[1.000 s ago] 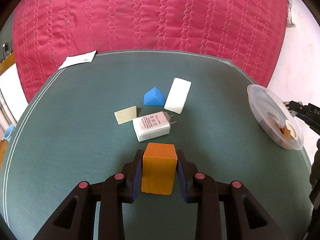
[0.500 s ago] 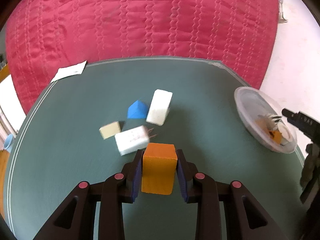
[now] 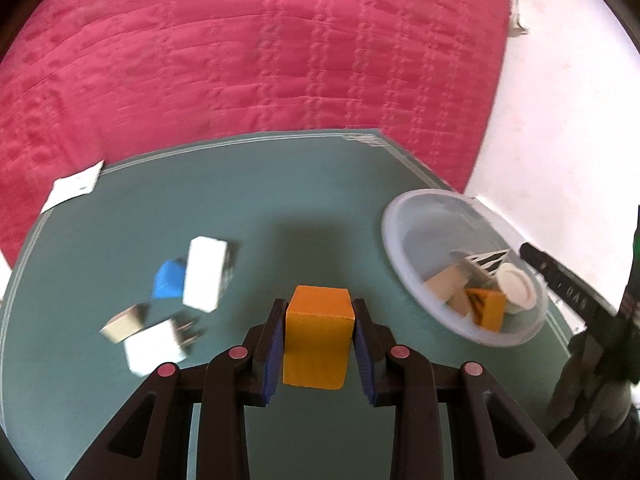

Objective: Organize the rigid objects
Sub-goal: 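Carry both blocks into the clear bowl and open both grippers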

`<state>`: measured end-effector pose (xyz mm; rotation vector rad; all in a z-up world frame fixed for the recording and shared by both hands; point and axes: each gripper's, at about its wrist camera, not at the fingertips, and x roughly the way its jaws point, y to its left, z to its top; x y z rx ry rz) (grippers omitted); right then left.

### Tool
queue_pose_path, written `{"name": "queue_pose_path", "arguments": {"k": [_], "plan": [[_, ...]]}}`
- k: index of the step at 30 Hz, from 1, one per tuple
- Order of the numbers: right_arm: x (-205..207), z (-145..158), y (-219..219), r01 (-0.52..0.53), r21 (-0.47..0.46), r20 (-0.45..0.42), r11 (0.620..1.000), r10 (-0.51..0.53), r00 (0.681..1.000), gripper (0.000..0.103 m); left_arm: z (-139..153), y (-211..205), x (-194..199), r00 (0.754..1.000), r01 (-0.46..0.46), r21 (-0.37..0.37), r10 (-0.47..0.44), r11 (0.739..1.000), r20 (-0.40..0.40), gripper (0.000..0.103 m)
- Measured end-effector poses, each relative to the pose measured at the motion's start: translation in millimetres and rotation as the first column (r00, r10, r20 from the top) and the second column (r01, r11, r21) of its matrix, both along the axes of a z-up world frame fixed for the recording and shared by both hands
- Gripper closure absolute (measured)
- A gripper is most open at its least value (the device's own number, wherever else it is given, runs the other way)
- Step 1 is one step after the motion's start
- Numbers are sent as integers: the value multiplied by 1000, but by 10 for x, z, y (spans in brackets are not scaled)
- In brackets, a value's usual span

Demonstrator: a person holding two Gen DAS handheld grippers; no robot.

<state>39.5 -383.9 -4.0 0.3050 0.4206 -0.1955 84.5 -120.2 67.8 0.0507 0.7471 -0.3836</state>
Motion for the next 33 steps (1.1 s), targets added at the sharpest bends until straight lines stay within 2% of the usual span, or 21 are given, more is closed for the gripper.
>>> {"name": "queue_pose_path", "arguments": {"k": [9,17,23,27,33], "plan": [[-33,-35,21,8,-1,18,1000,-8,1000,59,53,-559,234,993,116,-15,-116,993,10,70],[-23,-47,11,8,6,15,1000,-8,1000,59,13,-872,409,986,169,-6,-169,986,-1,70],[-15,-66,6,11,9,14,1000,-11,1000,59,-7,-1007,449,980,200,-15,-200,980,10,69],[-12,-71,3,13,10,15,1000,-13,1000,59,-40,-1018,478,981,194,-23,-194,981,4,56],[-16,-89,-1,12,11,15,1000,-12,1000,59,-96,-881,485,986,163,-33,-163,986,-12,56]]}}
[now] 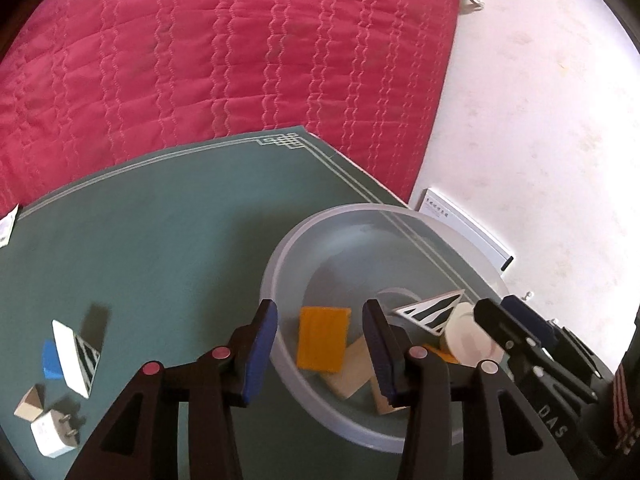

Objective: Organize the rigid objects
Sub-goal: 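Carry both blocks into the clear bowl and open both grippers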

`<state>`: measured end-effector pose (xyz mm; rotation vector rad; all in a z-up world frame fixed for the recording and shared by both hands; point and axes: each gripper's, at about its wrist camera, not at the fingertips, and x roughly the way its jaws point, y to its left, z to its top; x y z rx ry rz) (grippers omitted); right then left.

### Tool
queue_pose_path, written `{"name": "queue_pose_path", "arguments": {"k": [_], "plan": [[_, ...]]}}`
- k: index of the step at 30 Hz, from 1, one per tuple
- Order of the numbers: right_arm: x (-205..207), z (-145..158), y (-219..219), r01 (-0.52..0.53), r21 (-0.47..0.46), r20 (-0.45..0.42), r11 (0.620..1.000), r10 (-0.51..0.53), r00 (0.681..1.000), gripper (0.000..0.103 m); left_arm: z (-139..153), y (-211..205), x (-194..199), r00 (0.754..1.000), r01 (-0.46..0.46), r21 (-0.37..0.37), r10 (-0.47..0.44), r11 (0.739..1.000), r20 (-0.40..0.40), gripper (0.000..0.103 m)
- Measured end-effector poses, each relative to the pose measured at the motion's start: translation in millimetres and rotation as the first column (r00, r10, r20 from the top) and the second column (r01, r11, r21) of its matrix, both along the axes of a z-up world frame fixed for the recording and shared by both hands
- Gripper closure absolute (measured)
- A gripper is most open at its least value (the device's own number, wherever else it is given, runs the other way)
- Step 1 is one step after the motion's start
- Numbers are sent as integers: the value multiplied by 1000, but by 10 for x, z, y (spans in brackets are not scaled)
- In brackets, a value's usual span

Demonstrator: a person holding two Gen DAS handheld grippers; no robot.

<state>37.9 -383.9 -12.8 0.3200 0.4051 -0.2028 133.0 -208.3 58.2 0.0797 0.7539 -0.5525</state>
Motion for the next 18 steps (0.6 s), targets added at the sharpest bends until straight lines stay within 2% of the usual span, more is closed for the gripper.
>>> {"name": "queue_pose_path", "arguments": {"k": [11,14,18], "plan": [[1,0,2,0,0,1,1000,0,1000,59,-42,234,-80,997,-75,40,75,996,0,54],[1,0,2,0,1,0,1000,0,1000,59,-27,330,-136,995,-99,40,99,994,11,50],[3,-3,4,0,1,-1,1000,0,1000,59,-11,481,-190,990,-140,36,140,989,13,39]]}}
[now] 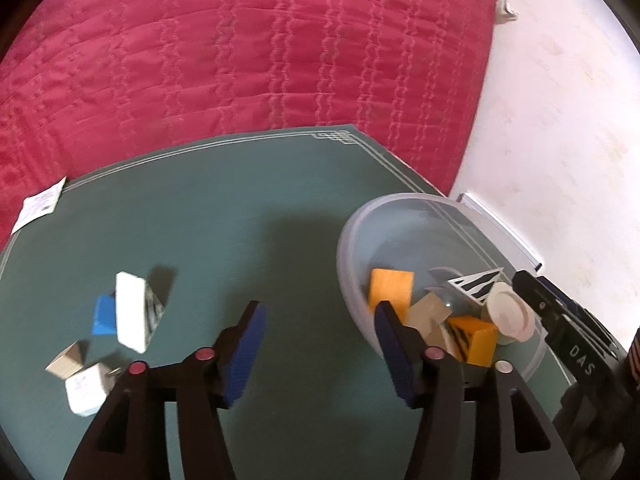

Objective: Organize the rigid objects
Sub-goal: 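Carry both blocks into the clear bowl and open both grippers, then move the left gripper to the white charger and grasp it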

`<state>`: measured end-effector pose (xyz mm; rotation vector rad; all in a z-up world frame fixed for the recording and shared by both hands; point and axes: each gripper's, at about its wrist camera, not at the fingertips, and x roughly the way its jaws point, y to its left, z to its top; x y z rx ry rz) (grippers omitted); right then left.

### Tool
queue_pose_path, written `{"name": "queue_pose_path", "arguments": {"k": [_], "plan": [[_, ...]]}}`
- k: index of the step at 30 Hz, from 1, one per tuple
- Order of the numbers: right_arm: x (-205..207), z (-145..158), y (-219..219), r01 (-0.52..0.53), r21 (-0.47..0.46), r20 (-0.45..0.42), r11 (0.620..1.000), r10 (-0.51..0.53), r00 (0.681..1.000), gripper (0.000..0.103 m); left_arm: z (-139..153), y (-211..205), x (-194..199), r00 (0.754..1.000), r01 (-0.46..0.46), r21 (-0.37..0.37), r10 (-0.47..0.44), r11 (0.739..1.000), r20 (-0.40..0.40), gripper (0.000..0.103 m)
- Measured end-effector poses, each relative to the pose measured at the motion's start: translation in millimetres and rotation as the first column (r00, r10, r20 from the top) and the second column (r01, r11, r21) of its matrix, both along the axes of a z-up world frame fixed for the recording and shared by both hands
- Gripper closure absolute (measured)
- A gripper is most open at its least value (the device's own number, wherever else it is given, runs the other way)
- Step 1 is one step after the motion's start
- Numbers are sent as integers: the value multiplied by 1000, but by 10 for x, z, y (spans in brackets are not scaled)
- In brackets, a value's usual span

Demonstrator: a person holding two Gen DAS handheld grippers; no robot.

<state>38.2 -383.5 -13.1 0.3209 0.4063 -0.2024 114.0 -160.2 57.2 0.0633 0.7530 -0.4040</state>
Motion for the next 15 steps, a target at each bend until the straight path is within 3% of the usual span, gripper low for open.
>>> {"name": "queue_pose_path", "arguments": {"k": [10,15], "plan": [[-5,-8,9,1,0,1,1000,-1,1000,54,1,449,-71,992,-127,25,127,992,1,35],[-5,-8,7,1,0,2,1000,-1,1000,52,14,773,-134,975,-221,34,220,975,24,32]]}}
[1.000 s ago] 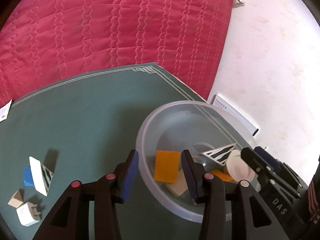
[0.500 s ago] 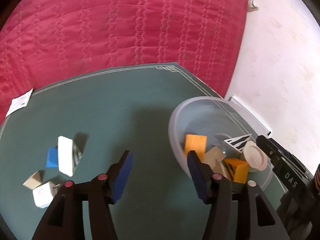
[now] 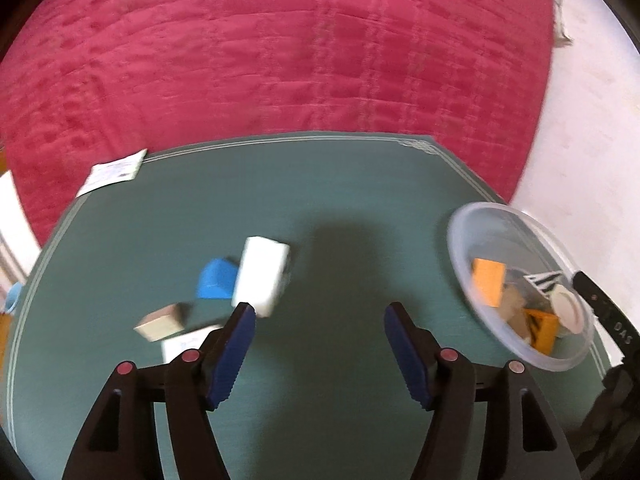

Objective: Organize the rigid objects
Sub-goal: 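Move the left gripper to the white charger and grasp it, then grasp the white striped block with the right gripper while the left holds the charger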

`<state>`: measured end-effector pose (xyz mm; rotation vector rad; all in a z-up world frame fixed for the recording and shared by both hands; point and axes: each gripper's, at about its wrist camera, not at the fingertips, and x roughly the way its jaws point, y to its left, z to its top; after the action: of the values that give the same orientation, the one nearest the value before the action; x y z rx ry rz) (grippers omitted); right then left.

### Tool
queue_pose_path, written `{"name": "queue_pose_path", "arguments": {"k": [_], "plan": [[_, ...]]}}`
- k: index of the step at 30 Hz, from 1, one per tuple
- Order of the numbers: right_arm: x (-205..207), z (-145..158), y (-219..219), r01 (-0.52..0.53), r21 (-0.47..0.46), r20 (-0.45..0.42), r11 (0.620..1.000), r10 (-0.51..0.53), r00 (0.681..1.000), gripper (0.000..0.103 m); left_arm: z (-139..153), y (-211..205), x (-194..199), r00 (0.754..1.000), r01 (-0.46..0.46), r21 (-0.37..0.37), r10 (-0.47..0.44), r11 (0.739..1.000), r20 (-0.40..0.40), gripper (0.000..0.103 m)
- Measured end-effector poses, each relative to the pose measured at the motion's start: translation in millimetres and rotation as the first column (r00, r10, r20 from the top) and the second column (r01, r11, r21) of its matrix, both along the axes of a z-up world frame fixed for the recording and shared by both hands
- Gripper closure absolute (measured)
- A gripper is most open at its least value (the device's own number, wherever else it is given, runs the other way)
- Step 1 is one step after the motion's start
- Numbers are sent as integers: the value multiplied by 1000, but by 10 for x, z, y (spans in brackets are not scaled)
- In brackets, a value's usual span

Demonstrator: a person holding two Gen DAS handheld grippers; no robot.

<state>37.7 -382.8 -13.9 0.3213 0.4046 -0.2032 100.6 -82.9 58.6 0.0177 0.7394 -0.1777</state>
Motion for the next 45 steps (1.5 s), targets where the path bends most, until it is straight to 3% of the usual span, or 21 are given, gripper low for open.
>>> {"name": "queue_pose_path", "arguments": {"k": [11,34,37,40,45], "plan": [[-7,-15,11,3,-1,4,1000,-3,1000,45,-184,610,-50,981,-191,0,191,982,-33,23],[-18,17,-9,8,-22,5,1000,-8,1000,44,-446,605,241,964,-233,22,233,972,-125,18],[-21,37,37,3,-49,5,999,-3,1000,44,-442,586,243,964,-233,37,236,972,-122,24],[-47,104,146,-32,-76,4,997,32,999,44,-436,555,202,973,-202,37,205,979,-110,37],[-65,276,292,-131,-38,12,991,131,991,44,-417,586,163,980,-171,-5,170,985,-104,39]]}}
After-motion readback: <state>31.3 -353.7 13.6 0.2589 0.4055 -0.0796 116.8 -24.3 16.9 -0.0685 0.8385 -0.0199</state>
